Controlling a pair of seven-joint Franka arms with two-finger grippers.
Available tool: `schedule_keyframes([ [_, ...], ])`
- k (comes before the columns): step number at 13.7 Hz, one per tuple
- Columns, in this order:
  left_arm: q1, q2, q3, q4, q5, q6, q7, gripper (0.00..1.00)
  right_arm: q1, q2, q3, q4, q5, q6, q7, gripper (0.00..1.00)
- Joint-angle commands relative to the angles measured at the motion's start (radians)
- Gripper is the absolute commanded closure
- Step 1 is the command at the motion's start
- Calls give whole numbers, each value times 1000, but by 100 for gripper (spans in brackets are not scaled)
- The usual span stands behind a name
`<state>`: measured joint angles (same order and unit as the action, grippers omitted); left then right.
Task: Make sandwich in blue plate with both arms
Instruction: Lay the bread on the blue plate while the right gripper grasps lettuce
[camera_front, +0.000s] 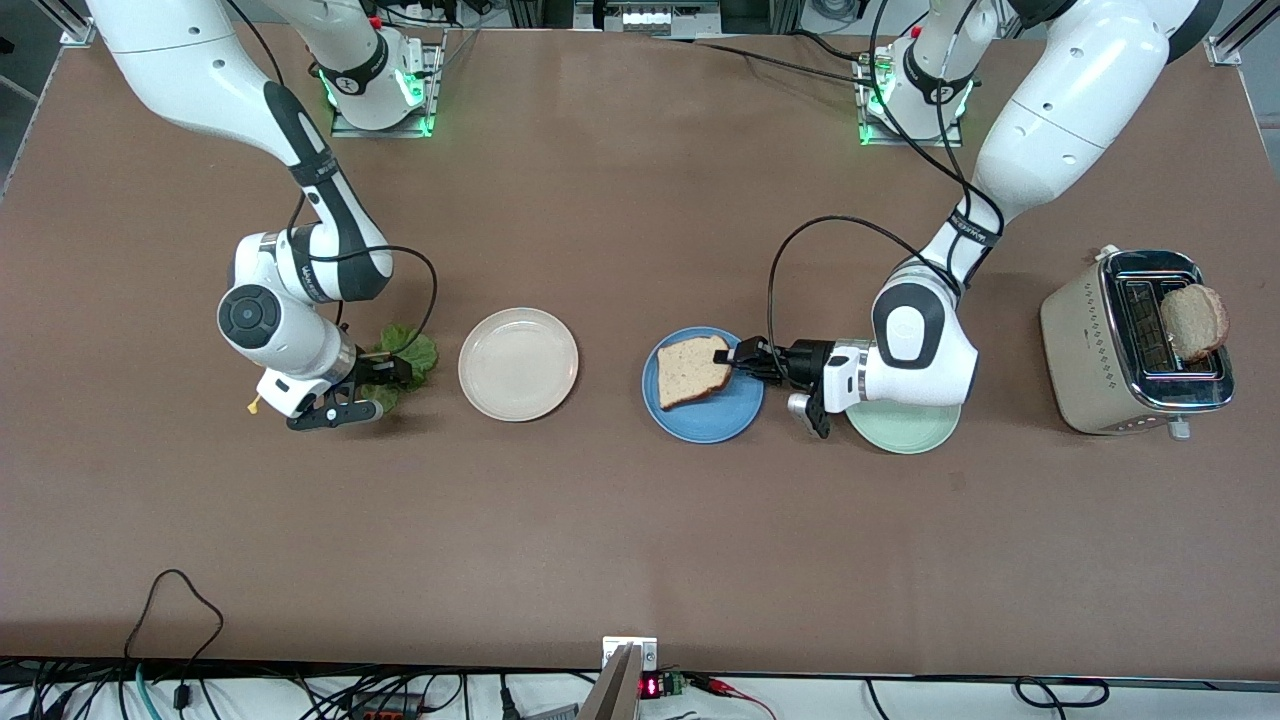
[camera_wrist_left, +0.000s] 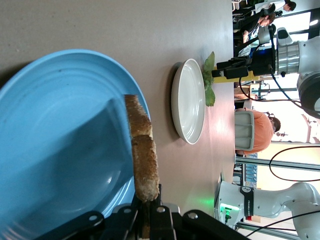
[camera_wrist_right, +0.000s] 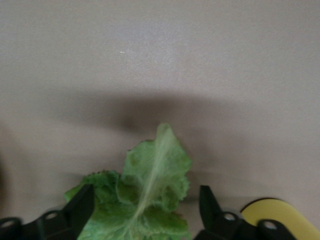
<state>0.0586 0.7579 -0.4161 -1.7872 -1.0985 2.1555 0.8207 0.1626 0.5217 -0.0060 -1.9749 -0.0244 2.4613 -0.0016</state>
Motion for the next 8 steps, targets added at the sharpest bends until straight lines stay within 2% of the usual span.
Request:
schedule_keyframes([
  [1, -9, 6, 5, -12, -28, 17, 43, 16, -12, 20, 4, 25, -23, 4, -6, 59],
  [2, -3, 1, 10, -9, -15, 23, 46, 0, -12, 20, 4, 25, -23, 4, -6, 69],
  [3, 6, -11, 14, -6, 5, 17, 46, 0, -14, 20, 4, 27, -22, 5, -6, 77],
  [4, 12, -40, 16, -4, 85, 17, 44, 0, -14, 20, 4, 28, -22, 5, -6, 86],
  [6, 38, -107, 17, 3, 324, 14, 29, 0, -14, 21, 4, 30, -22, 5, -5, 100],
  [8, 53, -161, 20, 2, 443, -23, -3, 0, -6, 20, 6, 30, -23, 1, -8, 100],
])
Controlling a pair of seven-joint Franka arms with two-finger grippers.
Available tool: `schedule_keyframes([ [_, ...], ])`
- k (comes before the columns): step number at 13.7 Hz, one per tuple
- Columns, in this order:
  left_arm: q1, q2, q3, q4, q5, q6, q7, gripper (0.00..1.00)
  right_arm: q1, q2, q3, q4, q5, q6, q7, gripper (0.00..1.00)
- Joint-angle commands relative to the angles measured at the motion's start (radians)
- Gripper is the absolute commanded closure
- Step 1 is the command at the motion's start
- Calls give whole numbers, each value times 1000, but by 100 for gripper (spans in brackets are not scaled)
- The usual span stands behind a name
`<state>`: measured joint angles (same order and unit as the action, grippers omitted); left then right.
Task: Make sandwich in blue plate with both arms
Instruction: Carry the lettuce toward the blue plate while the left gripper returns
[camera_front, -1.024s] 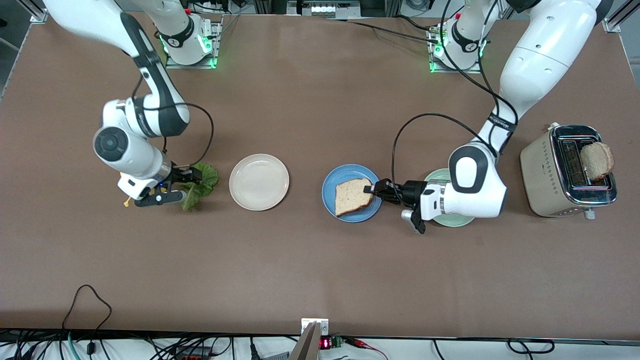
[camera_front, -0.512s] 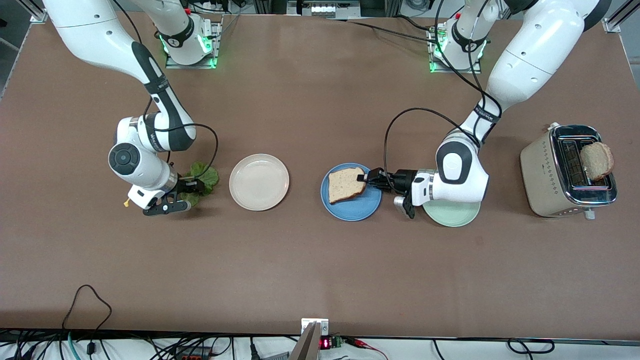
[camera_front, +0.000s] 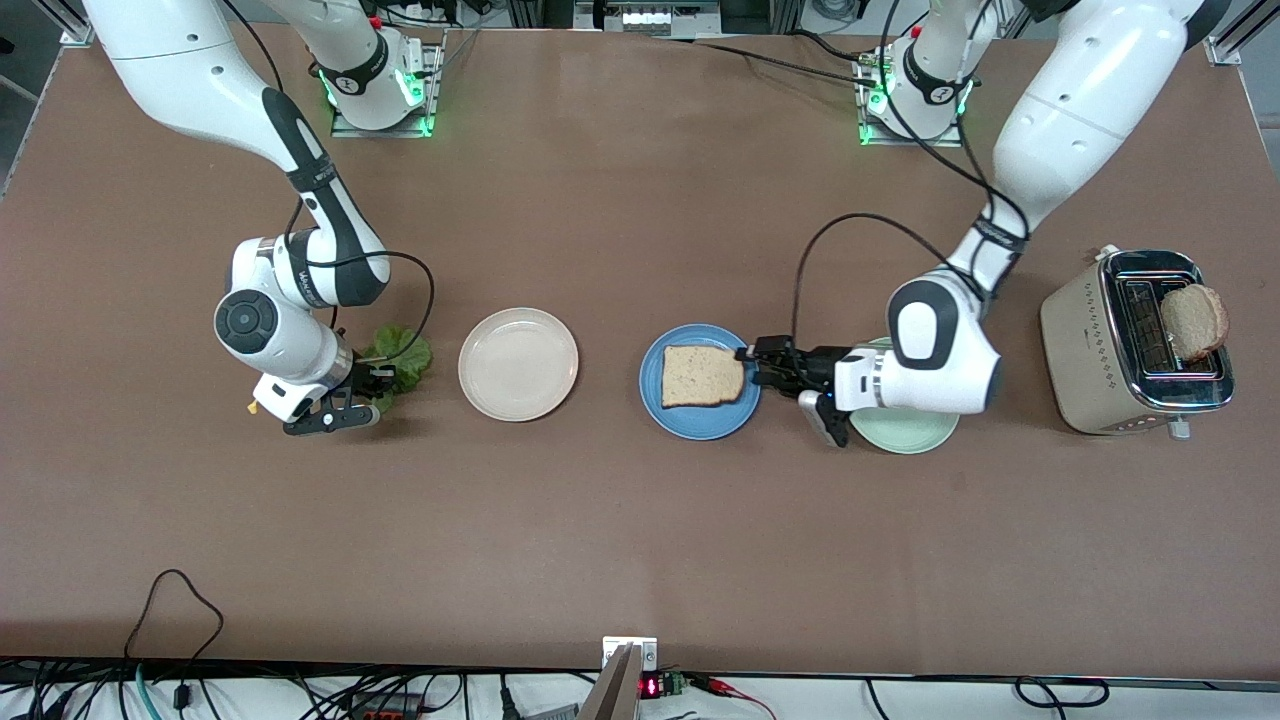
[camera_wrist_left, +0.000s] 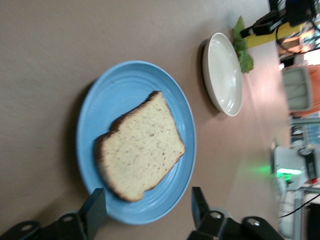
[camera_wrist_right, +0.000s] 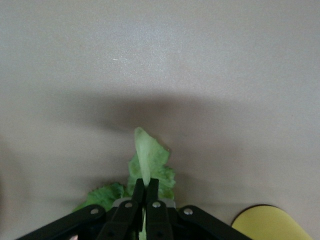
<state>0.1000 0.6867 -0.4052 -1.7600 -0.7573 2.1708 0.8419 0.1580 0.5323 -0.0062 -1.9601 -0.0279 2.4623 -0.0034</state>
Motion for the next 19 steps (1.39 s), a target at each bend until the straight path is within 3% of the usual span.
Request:
schedule_keyframes([
  [1, 14, -110, 23, -24, 158, -64, -39, 0, 5, -4, 12, 15, -24, -8, -35, 100],
  [4, 12, -182, 40, 9, 372, -148, -165, 0, 28, -93, 37, 17, -24, -107, -231, 100],
  [7, 6, -185, 34, 178, 672, -363, -332, 0, 38, -161, 92, 58, -23, -213, -337, 100],
  [10, -3, -188, 25, 309, 861, -575, -538, 0, 58, -170, 166, 171, -23, -333, -343, 100],
  [13, 0, -196, 43, 468, 883, -736, -540, 0, 109, -161, 198, 239, -7, -350, -340, 100],
  [14, -6, -237, 70, 482, 888, -750, -550, 0, 132, -160, 207, 263, 6, -350, -340, 100],
  [16, -16, -330, 145, 472, 872, -737, -573, 0, 175, -155, 210, 308, 26, -348, -337, 100],
  [18, -113, -479, 282, 356, 836, -639, -692, 0, 228, -120, 210, 363, 68, -339, -334, 100],
  [19, -121, -546, 305, 285, 820, -594, -774, 0, 262, -95, 210, 398, 81, -338, -334, 100],
])
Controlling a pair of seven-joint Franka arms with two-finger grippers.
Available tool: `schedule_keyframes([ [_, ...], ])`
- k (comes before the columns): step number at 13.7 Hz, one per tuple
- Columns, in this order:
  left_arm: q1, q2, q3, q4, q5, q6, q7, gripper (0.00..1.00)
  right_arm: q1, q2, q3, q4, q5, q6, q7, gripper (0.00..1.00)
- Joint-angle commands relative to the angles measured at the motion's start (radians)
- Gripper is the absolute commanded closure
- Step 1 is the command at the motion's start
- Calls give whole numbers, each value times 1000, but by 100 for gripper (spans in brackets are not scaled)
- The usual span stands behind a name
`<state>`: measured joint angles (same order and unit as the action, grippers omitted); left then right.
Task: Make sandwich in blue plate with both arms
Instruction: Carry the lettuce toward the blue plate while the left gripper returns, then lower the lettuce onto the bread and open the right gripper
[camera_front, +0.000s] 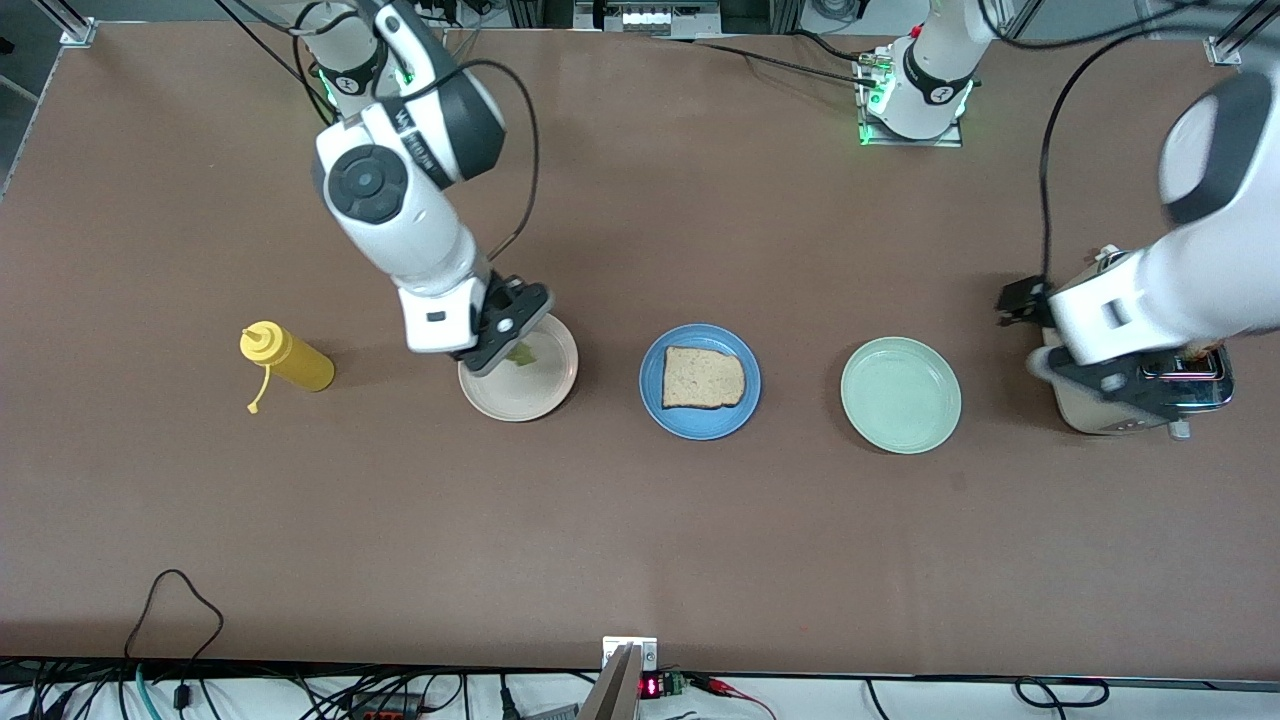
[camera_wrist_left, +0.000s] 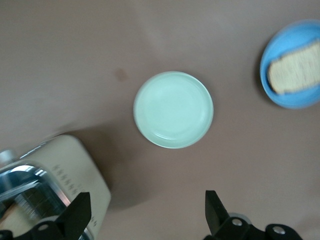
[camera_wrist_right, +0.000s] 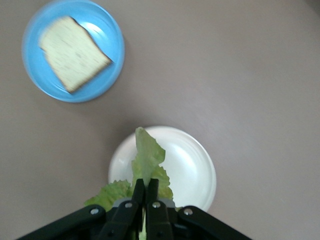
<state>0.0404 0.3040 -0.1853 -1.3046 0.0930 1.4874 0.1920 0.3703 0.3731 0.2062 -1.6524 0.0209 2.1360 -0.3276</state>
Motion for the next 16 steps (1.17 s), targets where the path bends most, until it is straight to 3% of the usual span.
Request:
schedule_keyframes([
  [1, -62, -219, 87, -238, -36, 127, -172, 0, 80, 96, -2, 135, 33, -8, -10, 100],
  [4, -62, -350, 124, -440, -36, 252, -171, 0, 143, 194, -2, 255, 33, 16, 5, 100],
  [5, -60, -373, 124, -468, -44, 249, -171, 0, 153, 222, -2, 273, 34, 56, 12, 100],
  [8, -37, -369, 130, -447, -160, 205, -169, 0, 176, 300, -2, 278, 68, 256, 12, 100],
  [12, -36, -367, 109, -423, -160, 177, -174, 0, 217, 414, -2, 284, 68, 519, 18, 100],
  [16, -39, -368, 98, -409, -154, 133, -171, 0, 255, 480, -4, 286, 65, 636, 41, 100],
])
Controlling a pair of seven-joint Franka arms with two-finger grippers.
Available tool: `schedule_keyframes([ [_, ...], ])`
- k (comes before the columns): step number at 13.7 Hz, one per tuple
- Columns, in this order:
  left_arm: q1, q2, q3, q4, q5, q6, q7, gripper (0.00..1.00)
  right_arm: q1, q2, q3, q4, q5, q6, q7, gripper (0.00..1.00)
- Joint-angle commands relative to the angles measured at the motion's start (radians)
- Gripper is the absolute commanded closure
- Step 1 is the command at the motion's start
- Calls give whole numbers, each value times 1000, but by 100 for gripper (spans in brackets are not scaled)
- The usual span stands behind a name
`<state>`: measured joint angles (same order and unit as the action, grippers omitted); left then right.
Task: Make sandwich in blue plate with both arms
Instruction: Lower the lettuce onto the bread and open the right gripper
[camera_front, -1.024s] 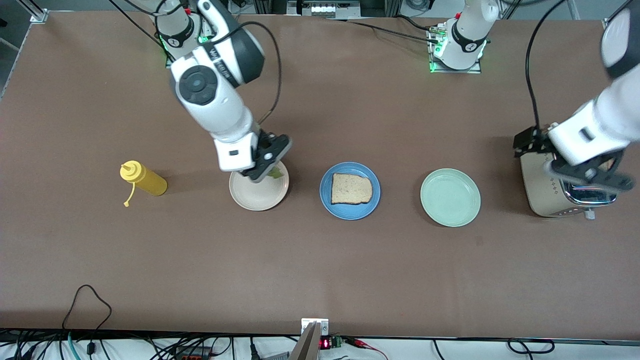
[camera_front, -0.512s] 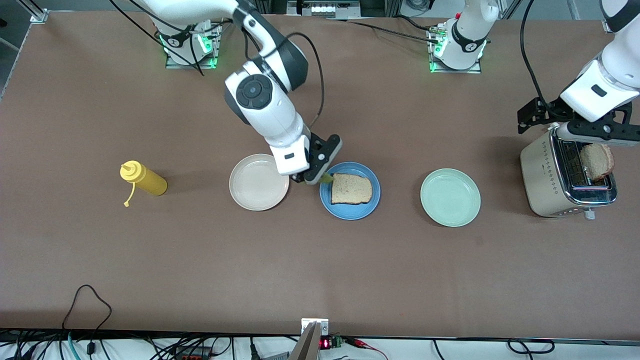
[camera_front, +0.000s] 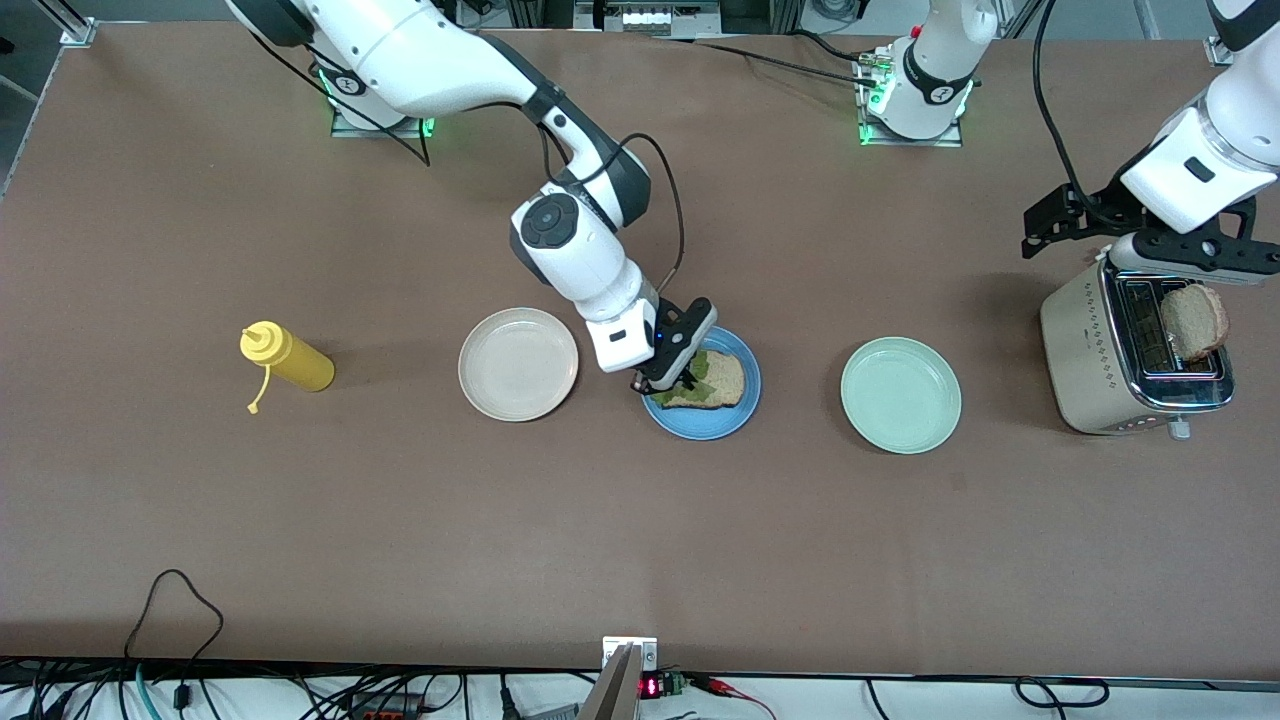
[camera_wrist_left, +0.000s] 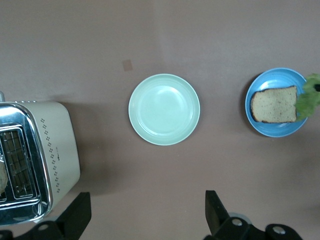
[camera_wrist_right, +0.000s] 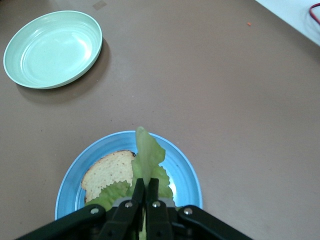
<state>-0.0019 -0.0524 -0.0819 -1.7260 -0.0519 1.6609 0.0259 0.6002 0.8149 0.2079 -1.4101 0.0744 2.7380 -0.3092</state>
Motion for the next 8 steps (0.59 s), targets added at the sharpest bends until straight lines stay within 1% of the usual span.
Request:
schedule_keyframes([
  [1, 7, -12, -6, 13, -9, -44, -4, 0, 33, 49, -7, 43, 12, 54, 27, 100],
  [2, 10, -12, -6, 13, -9, -47, -4, 0, 35, 52, -7, 43, 9, 57, 27, 100],
  [3, 11, -14, -1, 13, -9, -47, -4, 0, 35, 53, -7, 42, 12, 55, 28, 74],
  [4, 13, -12, 1, 13, -9, -47, -3, 0, 30, 50, -7, 42, 13, 54, 33, 1],
  [5, 13, -12, 1, 13, -9, -46, -3, 0, 30, 41, -7, 42, 15, 48, 41, 0],
  [6, 13, -12, 1, 13, -9, -46, -3, 0, 27, 21, -8, 42, 15, 5, 47, 0],
  [8, 11, -12, -4, 13, -9, -47, -4, 0, 23, -43, -16, 48, 10, -191, 64, 0],
])
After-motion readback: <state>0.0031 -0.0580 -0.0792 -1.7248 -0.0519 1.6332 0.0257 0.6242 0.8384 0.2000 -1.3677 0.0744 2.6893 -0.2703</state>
